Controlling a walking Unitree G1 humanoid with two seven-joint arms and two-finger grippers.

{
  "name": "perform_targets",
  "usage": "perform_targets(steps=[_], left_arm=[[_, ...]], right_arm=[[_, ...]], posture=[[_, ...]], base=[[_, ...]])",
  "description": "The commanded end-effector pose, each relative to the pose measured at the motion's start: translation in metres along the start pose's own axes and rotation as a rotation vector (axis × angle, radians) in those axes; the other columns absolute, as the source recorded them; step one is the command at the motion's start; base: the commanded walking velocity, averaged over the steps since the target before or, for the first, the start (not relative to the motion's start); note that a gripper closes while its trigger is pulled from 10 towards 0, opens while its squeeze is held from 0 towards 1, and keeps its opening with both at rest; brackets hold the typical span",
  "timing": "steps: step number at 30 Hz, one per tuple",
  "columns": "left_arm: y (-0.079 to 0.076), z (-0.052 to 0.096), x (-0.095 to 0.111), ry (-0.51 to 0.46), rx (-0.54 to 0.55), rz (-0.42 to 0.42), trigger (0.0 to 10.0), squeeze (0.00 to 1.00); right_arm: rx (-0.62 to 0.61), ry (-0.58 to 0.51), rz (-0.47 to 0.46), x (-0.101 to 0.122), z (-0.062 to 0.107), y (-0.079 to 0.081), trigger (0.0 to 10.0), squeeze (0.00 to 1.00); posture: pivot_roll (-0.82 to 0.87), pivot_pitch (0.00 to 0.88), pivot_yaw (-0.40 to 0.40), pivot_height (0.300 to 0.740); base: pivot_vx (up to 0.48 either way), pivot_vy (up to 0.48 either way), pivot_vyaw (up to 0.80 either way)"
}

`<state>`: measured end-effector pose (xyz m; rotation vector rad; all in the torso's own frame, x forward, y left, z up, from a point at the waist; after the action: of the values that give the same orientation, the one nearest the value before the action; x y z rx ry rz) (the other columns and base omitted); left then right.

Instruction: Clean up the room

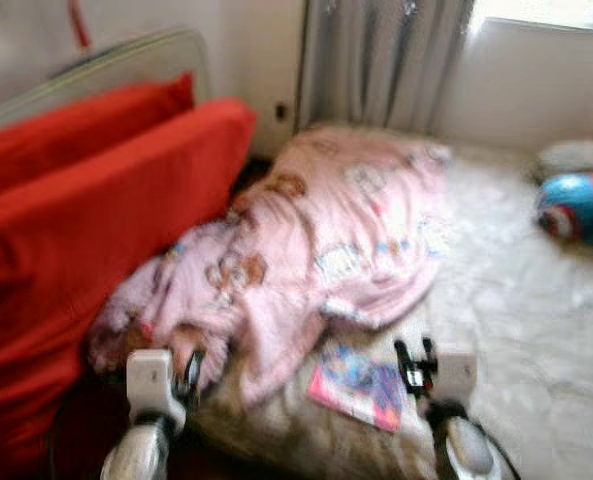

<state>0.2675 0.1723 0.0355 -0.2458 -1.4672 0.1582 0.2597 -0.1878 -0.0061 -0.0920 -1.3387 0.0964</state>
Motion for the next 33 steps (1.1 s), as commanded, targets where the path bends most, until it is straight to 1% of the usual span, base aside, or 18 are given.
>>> perform_targets(steps=[1, 13, 18, 22, 25, 26, 27, 30, 33], left_arm=[[0.011, 0.003, 0.003, 0.001, 0.026, -0.013, 10.0, 0.0], [0.01, 0.002, 0.008, -0.006, 0.01, -0.015, 10.0, 0.0], [0.009, 0.003, 0.01, -0.007, 0.001, -0.015, 10.0, 0.0], [0.008, 0.003, 0.011, -0.007, -0.001, -0.012, 10.0, 0.0], [0.007, 0.003, 0.011, -0.007, -0.006, -0.011, 10.0, 0.0], [0.007, 0.003, 0.011, -0.004, -0.01, -0.011, 10.0, 0.0], [0.007, 0.003, 0.011, -0.004, -0.01, -0.011, 10.0, 0.0], [0.008, 0.003, 0.008, 0.008, -0.014, -0.018, 10.0, 0.0], [0.008, 0.004, 0.008, 0.012, -0.014, -0.018, 10.0, 0.0]], right_arm=[[0.014, -0.036, -0.012, 0.012, -0.007, 0.008, 10.0, 0.0], [0.038, -0.036, -0.019, 0.013, -0.005, 0.013, 10.0, 0.0], [0.052, -0.033, -0.006, 0.014, -0.005, 0.015, 10.0, 0.0], [0.057, -0.02, 0.002, 0.012, -0.005, 0.017, 10.0, 0.0], [0.056, 0.013, 0.011, 0.007, -0.005, 0.017, 10.0, 0.0], [0.052, 0.031, 0.024, 0.005, -0.006, 0.017, 10.0, 0.0], [0.052, 0.031, 0.024, 0.005, -0.006, 0.017, 10.0, 0.0], [0.047, 0.031, 0.02, 0.005, -0.006, 0.018, 10.0, 0.0], [0.044, 0.007, 0.015, 0.009, -0.007, 0.018, 10.0, 0.0]], posture=[[-0.05, 0.011, -0.056, 0.74], [-0.04, 0.016, -0.053, 0.74], [-0.05, 0.019, -0.05, 0.74], [-0.05, 0.021, -0.049, 0.74], [-0.05, 0.023, -0.047, 0.74], [-0.05, 0.026, -0.045, 0.735], [-0.05, 0.026, -0.045, 0.735], [-0.05, 0.028, -0.042, 0.715], [-0.05, 0.029, -0.039, 0.71]], base=[[0.289, 0.0, 0.0], [0.0, 0.0, 0.0], [0.0, 0.0, 0.0], [0.0, 0.0, 0.0], [0.0, 0.0, 0.0], [0.0, 0.0, 0.0], [0.0, 0.0, 0.0], [0.0, 0.0, 0.0], [0.0, 0.0, 0.0]])
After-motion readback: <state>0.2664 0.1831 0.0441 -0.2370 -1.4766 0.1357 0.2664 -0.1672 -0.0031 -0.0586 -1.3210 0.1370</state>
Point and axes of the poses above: a point about 5 cm out from each wrist's last joint towards the gripper, its own z axis pointing back from the gripper into the wrist, its own x axis along the axis of the wrist's last joint, y = z × x, the point moved 3 cm from there along -z, pointing out of the wrist towards the gripper, and after that the axes turned 11 degrees about z, right-handed, at the moved point
